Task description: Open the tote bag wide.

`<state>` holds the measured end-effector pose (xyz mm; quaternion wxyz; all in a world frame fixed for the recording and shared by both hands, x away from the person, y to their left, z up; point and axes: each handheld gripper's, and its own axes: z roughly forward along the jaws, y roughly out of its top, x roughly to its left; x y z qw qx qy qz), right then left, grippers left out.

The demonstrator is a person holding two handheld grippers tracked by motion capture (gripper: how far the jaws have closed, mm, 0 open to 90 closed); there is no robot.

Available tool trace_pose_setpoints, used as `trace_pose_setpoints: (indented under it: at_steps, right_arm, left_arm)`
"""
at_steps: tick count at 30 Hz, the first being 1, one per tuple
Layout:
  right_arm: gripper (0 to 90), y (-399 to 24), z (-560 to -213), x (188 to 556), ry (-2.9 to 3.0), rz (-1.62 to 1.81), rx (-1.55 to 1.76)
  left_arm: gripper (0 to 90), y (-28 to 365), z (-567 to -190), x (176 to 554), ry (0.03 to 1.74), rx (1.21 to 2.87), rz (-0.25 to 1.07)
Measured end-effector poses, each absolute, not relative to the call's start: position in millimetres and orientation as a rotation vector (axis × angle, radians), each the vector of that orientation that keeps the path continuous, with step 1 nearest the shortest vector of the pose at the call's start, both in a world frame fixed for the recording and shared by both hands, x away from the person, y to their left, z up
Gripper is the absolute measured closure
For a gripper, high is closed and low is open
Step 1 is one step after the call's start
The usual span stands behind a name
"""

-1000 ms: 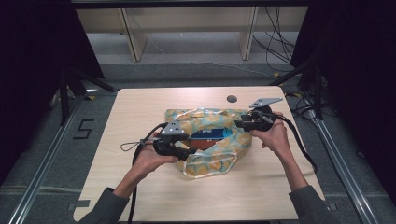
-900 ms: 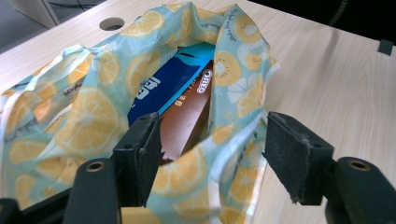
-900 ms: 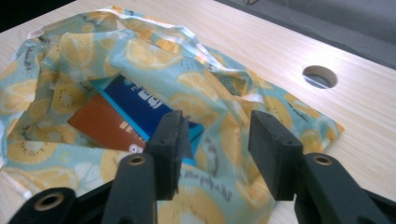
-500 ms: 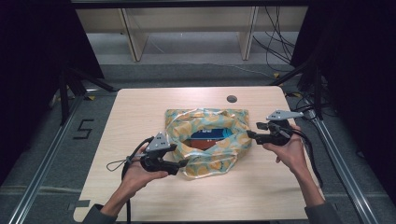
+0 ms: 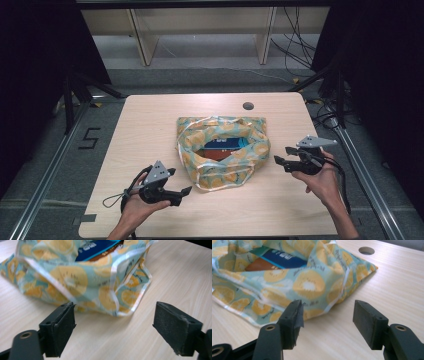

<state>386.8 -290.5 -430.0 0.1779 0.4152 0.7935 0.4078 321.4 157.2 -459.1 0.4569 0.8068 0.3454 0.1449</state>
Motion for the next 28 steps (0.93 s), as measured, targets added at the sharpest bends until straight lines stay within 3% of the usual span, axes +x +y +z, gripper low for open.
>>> trace_pose_setpoints:
  at_steps: [17,28]
  right_arm:
    - [40.8,-304,-470,321,2.312,1.121,1.256]
    - [40.8,-310,-475,320,2.343,1.111,1.230]
  left_arm:
    - [16.2,184,-496,291,0.962,2.015,0.379]
    - [16.2,185,-498,294,0.975,2.010,0.372]
